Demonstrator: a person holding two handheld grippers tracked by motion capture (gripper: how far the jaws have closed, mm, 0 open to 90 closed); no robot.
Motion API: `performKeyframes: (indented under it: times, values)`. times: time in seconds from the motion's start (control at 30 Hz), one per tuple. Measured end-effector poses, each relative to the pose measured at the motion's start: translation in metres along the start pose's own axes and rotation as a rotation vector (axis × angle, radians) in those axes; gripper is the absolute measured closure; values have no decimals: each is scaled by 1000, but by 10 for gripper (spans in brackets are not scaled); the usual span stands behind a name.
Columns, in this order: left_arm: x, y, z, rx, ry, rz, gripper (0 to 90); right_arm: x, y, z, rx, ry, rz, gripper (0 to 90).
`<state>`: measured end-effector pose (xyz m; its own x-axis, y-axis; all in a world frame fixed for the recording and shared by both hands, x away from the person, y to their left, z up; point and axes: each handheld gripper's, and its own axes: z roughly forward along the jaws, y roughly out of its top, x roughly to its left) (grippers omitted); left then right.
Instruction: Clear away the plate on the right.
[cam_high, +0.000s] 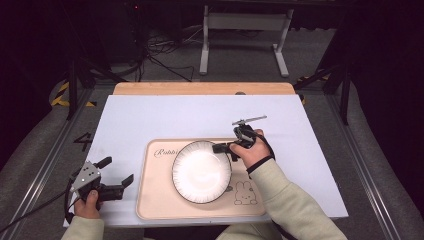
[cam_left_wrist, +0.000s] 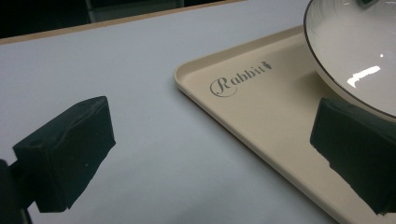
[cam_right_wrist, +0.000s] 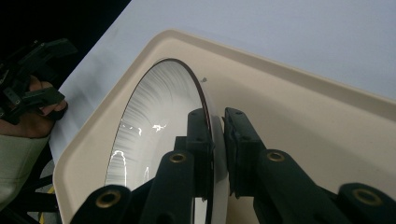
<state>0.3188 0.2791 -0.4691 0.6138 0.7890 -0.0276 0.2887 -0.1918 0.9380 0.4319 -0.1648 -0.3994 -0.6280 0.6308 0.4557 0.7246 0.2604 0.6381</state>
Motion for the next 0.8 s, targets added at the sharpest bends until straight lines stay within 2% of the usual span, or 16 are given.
performKeyframes:
  times: [0.13, 0.33, 0.57, 0.8]
  values:
    - [0, 0, 0, -1, 3, 1, 3, -3, 0, 1, 4, -1, -13, 819]
    - [0, 0, 0, 2, 1, 2, 3, -8, -3, 5, 17, -31, -36, 830]
    - [0, 0, 0, 1, 0, 3, 3, -16, -6, 8, 34, -47, -45, 827]
    - [-1, 0, 0, 1, 1, 3, 3, -21, -10, 11, 43, -48, -34, 806]
